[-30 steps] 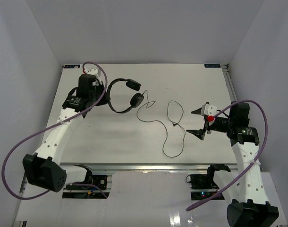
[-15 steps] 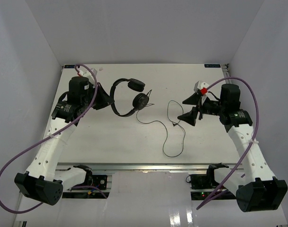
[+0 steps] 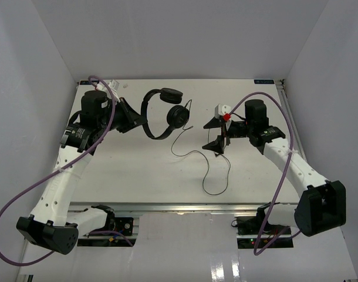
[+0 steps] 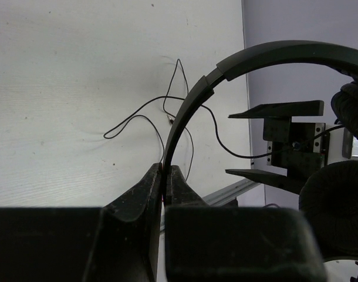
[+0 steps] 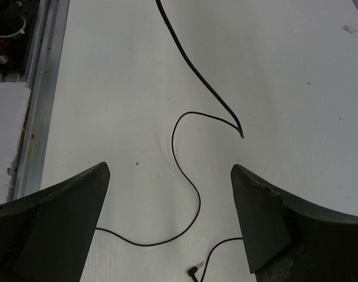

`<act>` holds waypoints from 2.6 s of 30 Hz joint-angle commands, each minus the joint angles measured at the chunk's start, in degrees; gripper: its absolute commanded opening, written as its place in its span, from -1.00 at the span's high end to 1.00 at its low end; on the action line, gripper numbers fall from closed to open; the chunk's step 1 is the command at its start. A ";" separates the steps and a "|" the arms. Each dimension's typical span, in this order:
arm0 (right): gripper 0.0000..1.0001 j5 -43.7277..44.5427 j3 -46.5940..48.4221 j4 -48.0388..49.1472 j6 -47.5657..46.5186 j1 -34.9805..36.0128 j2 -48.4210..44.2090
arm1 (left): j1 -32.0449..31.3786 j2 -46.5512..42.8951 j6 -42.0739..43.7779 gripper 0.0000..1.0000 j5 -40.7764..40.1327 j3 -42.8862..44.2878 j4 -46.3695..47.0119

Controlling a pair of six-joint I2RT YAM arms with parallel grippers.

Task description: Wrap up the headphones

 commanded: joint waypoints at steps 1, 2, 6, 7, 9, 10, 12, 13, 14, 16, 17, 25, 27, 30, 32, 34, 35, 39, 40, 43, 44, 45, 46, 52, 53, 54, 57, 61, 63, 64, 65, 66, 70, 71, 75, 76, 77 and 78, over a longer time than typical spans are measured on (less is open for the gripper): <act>-0.80 0.56 4.85 6.05 -7.87 2.14 3.05 | -0.31 -0.27 -2.77 1.00 3.48 2.14 2.50; -0.80 0.80 5.09 6.27 -8.25 2.60 3.50 | -0.31 -0.25 -2.93 1.00 3.60 2.07 2.54; -0.84 2.39 6.81 10.89 -7.19 4.56 7.14 | -0.40 -0.38 -3.32 1.00 4.53 2.11 2.84; -0.86 2.62 7.00 12.89 -6.02 5.06 7.74 | -0.40 -0.42 -3.42 1.00 4.80 2.20 2.88; -0.94 3.24 7.35 15.91 -3.79 5.86 9.71 | -0.40 -0.54 -4.11 1.00 5.24 2.60 3.18; -0.97 3.55 7.28 17.80 -1.91 6.06 10.37 | -0.40 -0.66 -4.42 1.00 5.47 2.75 3.29; -0.99 3.88 6.77 21.22 2.95 6.26 11.42 | -0.40 -1.14 -5.03 1.00 5.86 3.06 3.56; -0.92 3.88 6.67 23.05 3.60 6.26 11.50 | -0.40 -1.22 -5.10 1.00 5.89 3.09 3.73; -0.86 3.88 5.97 25.91 7.59 6.26 12.37 | -0.40 -1.54 -5.80 1.00 6.11 3.31 4.04; -0.77 3.24 5.05 30.95 14.17 6.34 13.71 | -0.40 -2.06 -7.12 1.00 6.88 3.60 5.00; -0.70 2.79 4.76 33.71 17.08 6.45 14.32 | -0.40 -2.24 -7.68 1.00 7.23 3.81 5.37; -0.10 1.18 4.42 42.99 27.83 8.87 17.51 | -0.40 -4.38 -14.24 1.00 9.38 3.62 10.48; 0.00 0.41 3.06 46.80 35.27 9.24 17.49 | -0.40 -4.89 -16.03 1.00 10.08 3.44 12.29; 0.13 -0.51 -0.61 60.40 45.96 9.34 16.43 | -0.40 -4.65 -18.19 1.00 10.64 4.23 14.31; 0.30 -0.34 -1.76 63.99 50.25 9.43 15.56 | -0.40 -4.38 -18.98 1.00 10.90 4.84 14.92; 0.62 0.33 -3.20 64.52 52.14 10.02 13.86 | -0.40 -4.38 -20.84 1.00 10.48 5.02 16.70; 0.67 0.56 -4.07 64.47 52.28 10.11 12.98 | -0.40 -4.45 -22.13 1.00 10.26 4.55 18.33; 0.76 0.77 -5.81 60.12 49.55 10.42 10.34 | -0.40 -4.44 -26.45 1.00 8.76 2.68 23.71; 0.78 0.72 -5.98 57.94 47.88 10.48 9.55 | -0.40 -4.37 -27.33 1.00 8.34 2.39 25.13; 0.84 0.36 -6.24 52.66 44.43 10.40 7.00 | -0.40 -3.50 -28.14 1.00 6.65 2.30 26.82; 0.85 0.29 -6.10 51.37 42.80 10.47 6.00 | -0.40 -3.21 -28.63 1.00 5.66 2.23 27.45; 0.85 0.34 -5.80 46.79 41.08 10.48 5.31 | -0.40 -3.08 -28.88 1.00 4.83 2.07 27.79; 0.85 0.57 -4.63 42.78 38.99 10.41 4.77 | -0.40 -2.86 -29.33 1.00 4.05 1.97 28.12; 0.85 8.86 0.89 15.45 20.03 10.39 1.98 | -0.43 -0.46 -30.27 1.00 -1.94 1.95 30.63; 0.85 11.95 2.25 11.88 17.28 10.39 1.78 | -0.48 -0.05 -30.47 1.00 -2.85 1.79 30.89; 0.85 14.43 3.24 8.70 14.40 10.39 1.75 | -0.60 0.35 -30.50 1.00 -4.19 1.66 30.96; 0.85 22.42 7.10 -1.90 6.64 10.38 2.39 | -0.90 1.52 -30.29 1.00 -7.98 1.37 31.19; 0.85 35.94 13.88 -14.63 -1.65 10.39 4.40 | -1.77 3.29 -27.72 1.00 -11.74 1.02 30.99; 0.85 41.54 17.76 -18.82 -5.89 10.33 4.79 | -2.94 5.45 -24.54 1.00 -13.47 1.95 29.95; 0.85 43.74 19.32 -21.42 -8.64 10.38 4.95 | -3.93 6.44 -22.36 1.00 -15.03 2.93 27.99; 0.85 46.96 20.83 -23.56 -11.47 10.45 4.94 | -4.95 7.24 -20.42 1.00 -17.46 3.90 26.70; 0.85 49.08 22.95 -26.56 -13.63 10.70 4.69 | -6.54 7.98 -17.56 1.00 -19.50 4.95 25.86; 0.85 59.40 24.99 -29.94 -22.90 14.29 0.40 | -10.06 10.68 -12.89 1.00 -23.94 4.81 24.42; 0.85 62.79 24.78 -30.01 -25.03 15.62 -0.93 | -10.59 11.18 -12.56 1.00 -24.37 4.45 24.42; 0.85 72.04 23.76 -30.37 -32.82 21.40 -4.17 | -12.05 12.93 -10.19 1.00 -25.13 3.71 24.29; 0.85 74.99 23.44 -29.79 -34.16 22.58 -5.40 | -12.37 13.47 -9.12 1.00 -25.07 3.71 24.02; 0.85 77.16 23.33 -29.32 -35.30 23.78 -6.21 | -12.57 13.91 -8.34 1.00 -24.95 3.75 23.71; 0.85 78.59 23.55 -29.02 -36.26 25.58 -6.69 | -12.66 14.48 -7.86 1.00 -24.78 3.79 23.45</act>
